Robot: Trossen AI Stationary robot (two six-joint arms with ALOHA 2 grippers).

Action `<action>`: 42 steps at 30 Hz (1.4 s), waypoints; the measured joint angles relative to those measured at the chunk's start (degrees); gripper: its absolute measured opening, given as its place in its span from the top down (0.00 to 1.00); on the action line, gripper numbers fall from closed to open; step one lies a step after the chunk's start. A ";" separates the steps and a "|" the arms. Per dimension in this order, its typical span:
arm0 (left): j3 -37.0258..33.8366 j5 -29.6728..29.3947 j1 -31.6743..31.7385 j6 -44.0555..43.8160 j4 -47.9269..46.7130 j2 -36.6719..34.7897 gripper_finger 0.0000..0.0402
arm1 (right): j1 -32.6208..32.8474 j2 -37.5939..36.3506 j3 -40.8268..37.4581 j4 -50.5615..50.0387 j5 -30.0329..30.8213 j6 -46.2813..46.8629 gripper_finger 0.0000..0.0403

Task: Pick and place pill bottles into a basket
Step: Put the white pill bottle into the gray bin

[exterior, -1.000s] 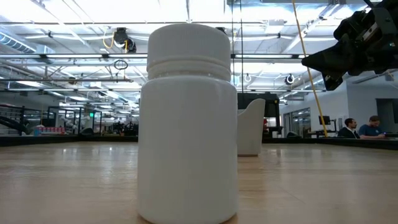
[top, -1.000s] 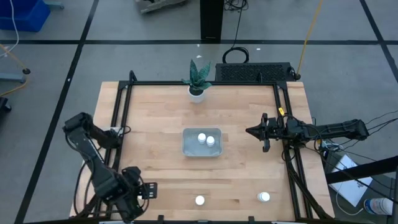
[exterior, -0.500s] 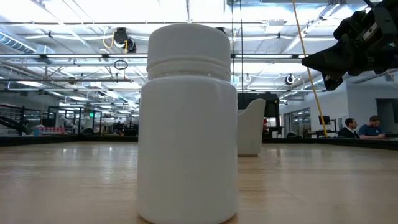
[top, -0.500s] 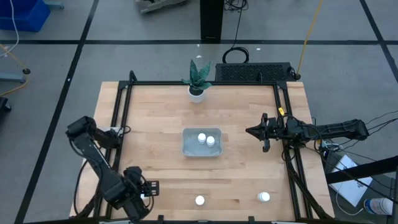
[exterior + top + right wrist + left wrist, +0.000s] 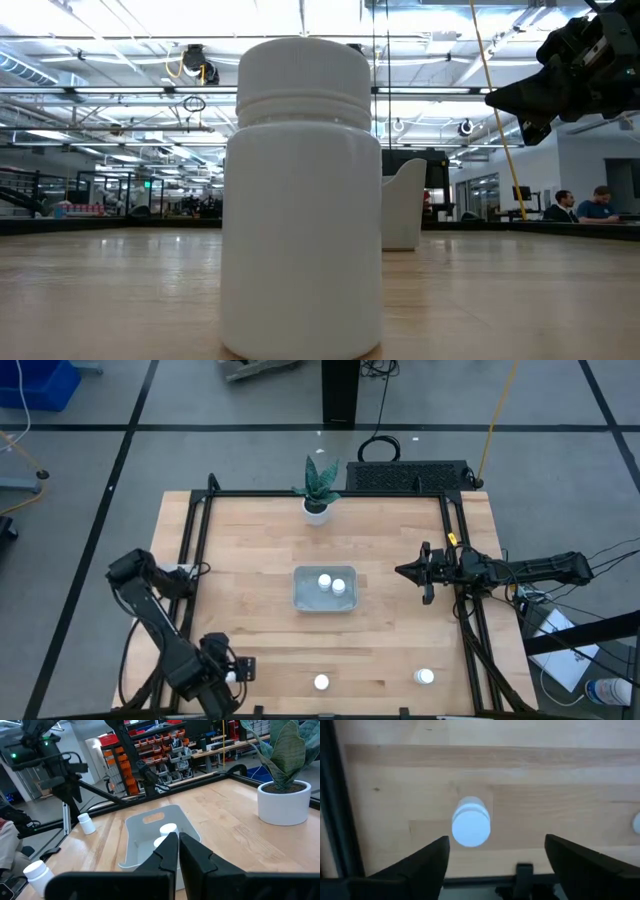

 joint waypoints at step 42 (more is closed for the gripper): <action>-6.39 1.36 -1.10 -0.72 8.28 6.22 0.15 | 0.02 0.02 -0.02 -0.02 0.00 0.00 0.98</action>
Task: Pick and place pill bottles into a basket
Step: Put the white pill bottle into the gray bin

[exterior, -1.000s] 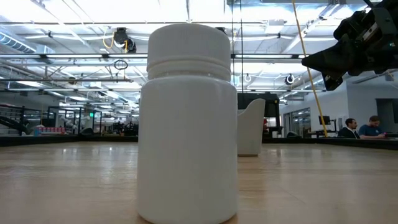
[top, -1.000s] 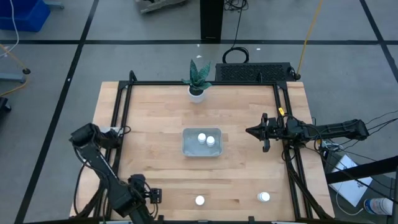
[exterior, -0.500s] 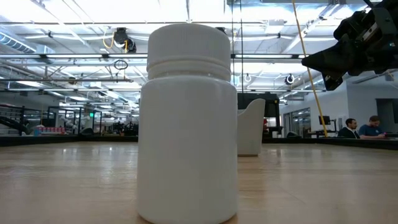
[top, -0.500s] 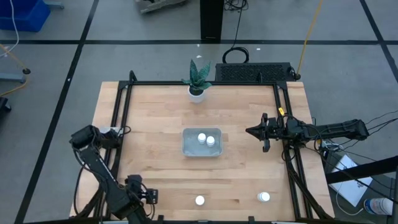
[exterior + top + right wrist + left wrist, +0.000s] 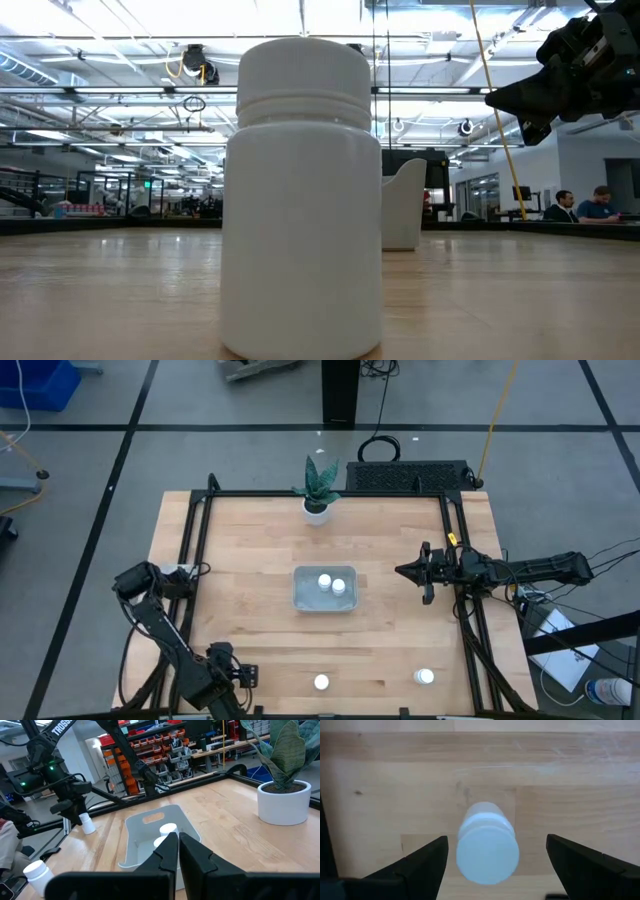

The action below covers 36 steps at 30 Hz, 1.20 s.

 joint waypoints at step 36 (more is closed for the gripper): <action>0.02 0.90 -0.22 1.23 3.40 -0.02 0.52 | -0.01 -0.02 0.02 0.00 0.00 -0.01 0.98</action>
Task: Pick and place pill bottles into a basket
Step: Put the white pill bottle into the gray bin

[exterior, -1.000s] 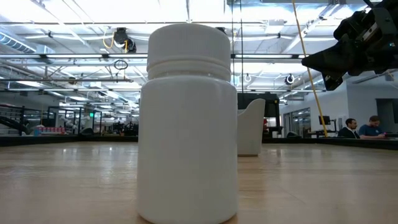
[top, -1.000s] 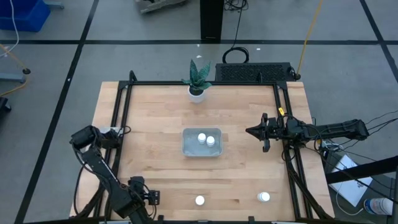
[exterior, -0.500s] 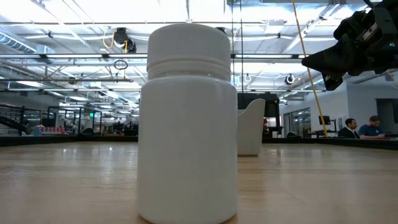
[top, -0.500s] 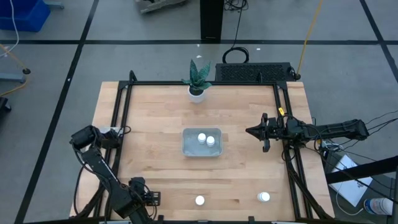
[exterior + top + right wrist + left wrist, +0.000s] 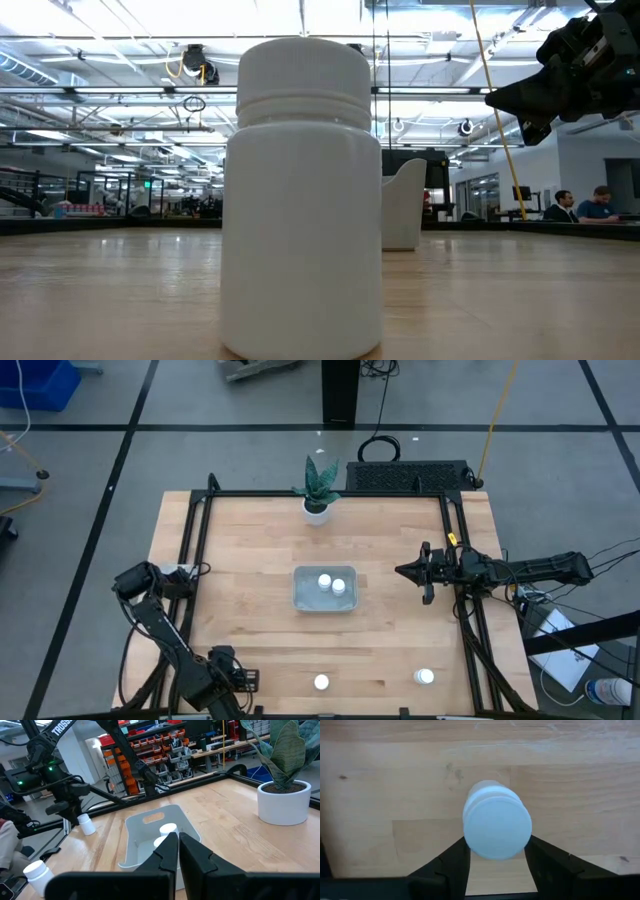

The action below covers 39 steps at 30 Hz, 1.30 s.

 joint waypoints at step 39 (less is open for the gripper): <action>0.00 -3.45 5.46 1.46 -4.49 -0.07 0.36 | 0.01 0.00 -0.01 -0.01 0.01 0.01 0.98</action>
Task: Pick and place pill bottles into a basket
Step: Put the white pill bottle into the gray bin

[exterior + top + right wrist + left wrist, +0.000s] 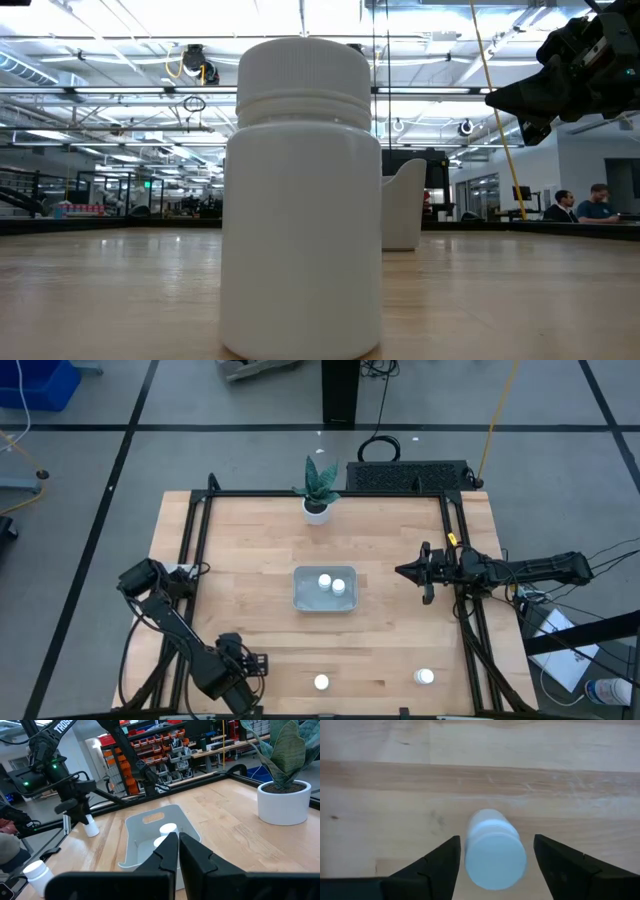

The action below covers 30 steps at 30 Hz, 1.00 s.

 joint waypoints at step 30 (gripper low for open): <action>0.44 -37.01 16.41 21.88 1.39 -25.54 0.59 | 0.00 0.02 -0.01 0.01 -0.01 0.00 0.98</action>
